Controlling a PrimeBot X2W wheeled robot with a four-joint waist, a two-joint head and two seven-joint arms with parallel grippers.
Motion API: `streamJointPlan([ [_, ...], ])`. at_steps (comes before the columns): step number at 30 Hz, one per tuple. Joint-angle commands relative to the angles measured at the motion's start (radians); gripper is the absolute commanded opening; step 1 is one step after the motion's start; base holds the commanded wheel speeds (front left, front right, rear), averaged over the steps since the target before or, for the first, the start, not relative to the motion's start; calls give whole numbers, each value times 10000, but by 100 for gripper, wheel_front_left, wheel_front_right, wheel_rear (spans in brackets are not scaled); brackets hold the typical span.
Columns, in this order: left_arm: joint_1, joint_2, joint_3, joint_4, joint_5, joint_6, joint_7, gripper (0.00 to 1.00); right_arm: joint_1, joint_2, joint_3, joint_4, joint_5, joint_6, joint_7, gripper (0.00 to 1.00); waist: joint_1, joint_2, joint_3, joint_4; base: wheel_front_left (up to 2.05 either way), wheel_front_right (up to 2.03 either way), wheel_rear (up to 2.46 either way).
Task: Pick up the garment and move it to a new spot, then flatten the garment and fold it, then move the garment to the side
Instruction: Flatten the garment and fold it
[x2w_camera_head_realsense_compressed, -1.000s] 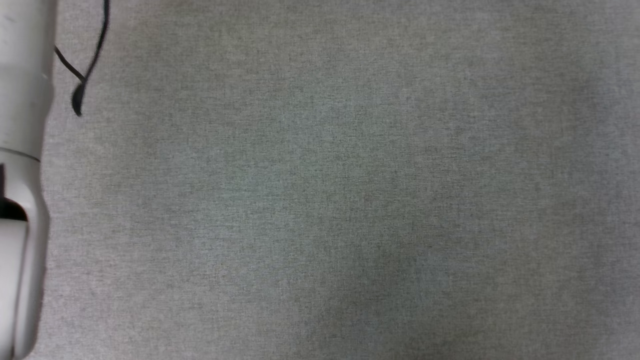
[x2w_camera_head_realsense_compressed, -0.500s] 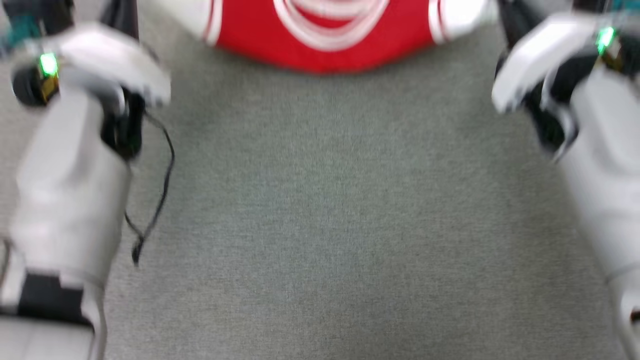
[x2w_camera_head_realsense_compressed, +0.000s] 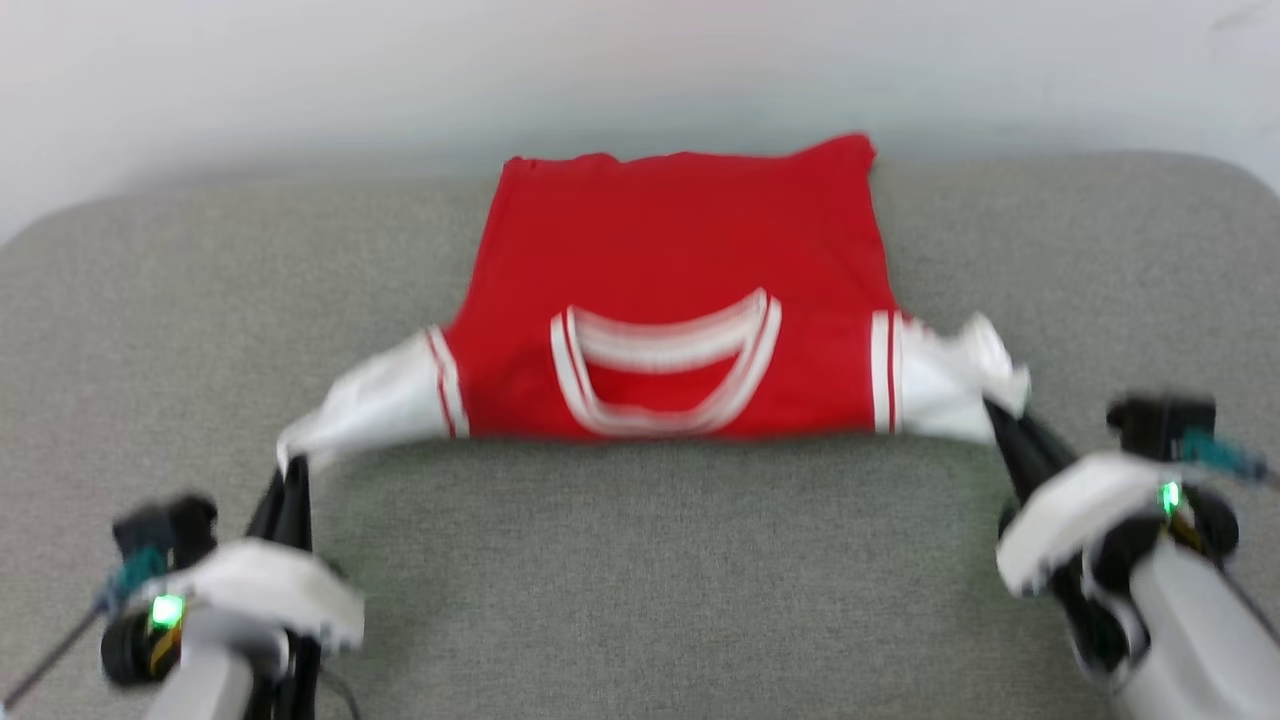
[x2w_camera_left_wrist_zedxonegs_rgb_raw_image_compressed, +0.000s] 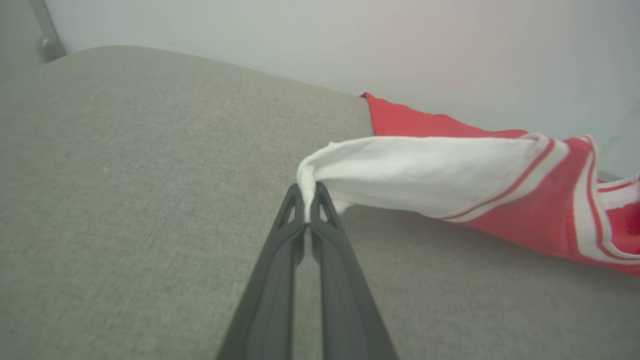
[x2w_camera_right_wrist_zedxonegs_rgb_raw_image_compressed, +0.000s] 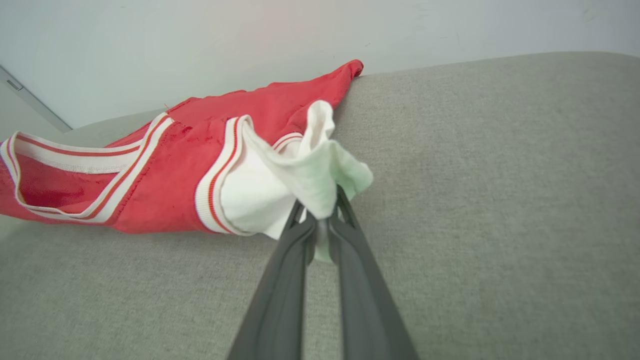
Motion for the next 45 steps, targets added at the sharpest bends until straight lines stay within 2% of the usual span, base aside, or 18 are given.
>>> streamJointPlan([
  [1, 799, 159, 57, -574, -13, 316, 147, 0, 772, -7, -274, -417, -143, -7, 125, 0, 2, 0, -412, -14, 0, 0, 0],
  [7, 3334, 488, -62, -2988, 119, 1544, 1061, 0, 3549, 382, -1596, -2283, -974, -7, 883, 0, 2, 0, -1047, 110, 0, 0, 0],
  [14, 5100, 923, -345, -5020, 379, 2490, 2040, 0, 6367, 1302, -3134, -4641, -2202, -7, 2352, 0, 2, 0, -1384, 304, 0, 0, 0],
  [16, 5322, 966, -394, -5444, 455, 2667, 2147, 0, 6816, 1656, -3365, -5181, -2379, -5, 2734, 54, 2, 0, -1395, 350, 0, 0, 0],
  [17, 5390, 967, -435, -5604, 490, 2720, 2215, 0, 6990, 1730, -3432, -5391, -2508, -5, 2906, 100, 2, 0, -1397, 381, 0, 0, 0],
  [23, 5255, 861, -672, -6205, 658, 2875, 2318, 0, 7033, 1986, -3726, -6541, -2624, -5, 3024, 100, 2, 0, -1422, 517, 0, 0, 0],
  [28, 5073, 854, -734, -6493, 744, 2916, 2291, 0, 6221, 1767, -4327, -6910, -2504, -5, 3027, 100, 2, 0, -1376, 634, 0, 0, 0],
  [34, 4676, 847, -896, -6839, 945, 2803, 2209, 0, 4597, 1482, -5113, -5350, -1956, -4, 3105, 100, 2, 0, -921, 964, 0, 0, 0],
  [39, 3881, 735, -1192, -7170, 1282, 2633, 2118, 0, 2101, 857, -5564, -3236, -2021, -5, 3422, 100, 2, 0, 161, 1559, 0, 0, 0],
  [45, 2805, 338, -1450, -7086, 1370, 2239, 1727, 0, -1146, 46, -5528, -1238, -2679, -4, 4030, 100, 2, 0, 1617, 2243, 0, 0, 0],
])
